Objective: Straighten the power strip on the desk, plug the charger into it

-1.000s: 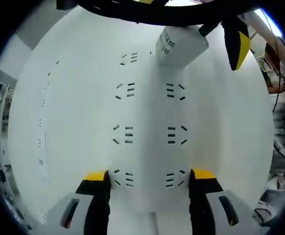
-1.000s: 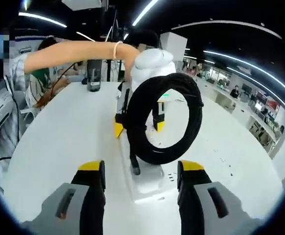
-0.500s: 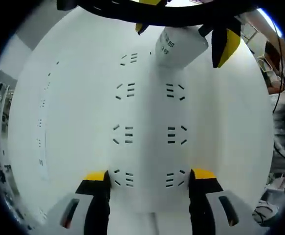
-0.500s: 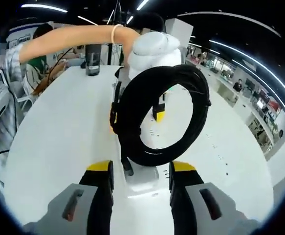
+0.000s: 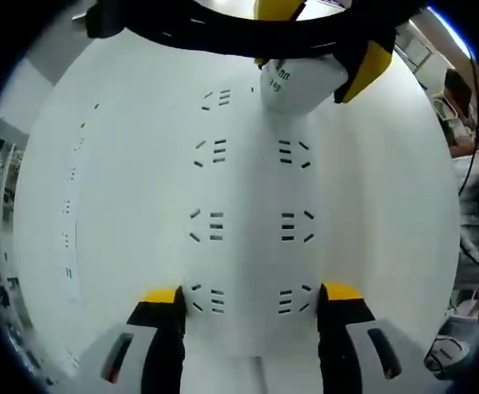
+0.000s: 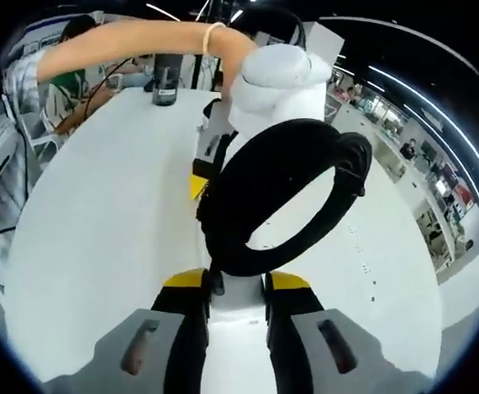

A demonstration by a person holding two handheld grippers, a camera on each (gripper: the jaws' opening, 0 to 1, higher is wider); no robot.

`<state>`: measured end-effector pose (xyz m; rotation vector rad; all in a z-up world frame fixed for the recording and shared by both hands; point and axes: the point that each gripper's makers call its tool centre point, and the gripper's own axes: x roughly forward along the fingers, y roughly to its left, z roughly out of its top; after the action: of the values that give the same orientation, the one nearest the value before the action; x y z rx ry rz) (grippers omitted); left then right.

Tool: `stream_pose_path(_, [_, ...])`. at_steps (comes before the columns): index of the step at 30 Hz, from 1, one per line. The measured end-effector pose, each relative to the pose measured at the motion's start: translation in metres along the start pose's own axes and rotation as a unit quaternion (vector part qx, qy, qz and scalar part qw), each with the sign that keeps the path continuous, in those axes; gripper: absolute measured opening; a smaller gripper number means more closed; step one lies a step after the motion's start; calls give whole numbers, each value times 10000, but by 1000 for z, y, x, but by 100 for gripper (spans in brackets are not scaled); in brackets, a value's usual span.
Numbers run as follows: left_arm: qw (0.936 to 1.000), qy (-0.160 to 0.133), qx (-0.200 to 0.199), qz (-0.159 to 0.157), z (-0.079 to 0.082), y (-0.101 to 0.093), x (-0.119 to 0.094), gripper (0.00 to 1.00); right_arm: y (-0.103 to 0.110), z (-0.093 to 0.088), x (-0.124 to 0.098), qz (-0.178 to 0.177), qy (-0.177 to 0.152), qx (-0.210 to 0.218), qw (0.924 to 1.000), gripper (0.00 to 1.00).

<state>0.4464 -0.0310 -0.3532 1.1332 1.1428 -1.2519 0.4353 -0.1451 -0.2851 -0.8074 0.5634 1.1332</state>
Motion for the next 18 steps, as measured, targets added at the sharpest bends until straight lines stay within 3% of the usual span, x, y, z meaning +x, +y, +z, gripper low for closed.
stream_pose_path(9, [10000, -59, 28, -5, 0, 0, -1, 64, -3, -3, 2, 584, 663, 439, 9951, 22])
stream_pose_path(13, [10000, 6, 39, 0, 1, 0, -1, 64, 7, -6, 2, 582, 1063, 9, 9926, 22])
stream_pose_path(17, [9999, -84, 81, -15, 0, 1, -2, 64, 15, -7, 2, 528, 1233, -15, 9910, 22])
stream_pose_path(18, [9999, -118, 91, -17, 1, 1, -2, 64, 17, -8, 1, 337, 1401, -507, 9883, 22])
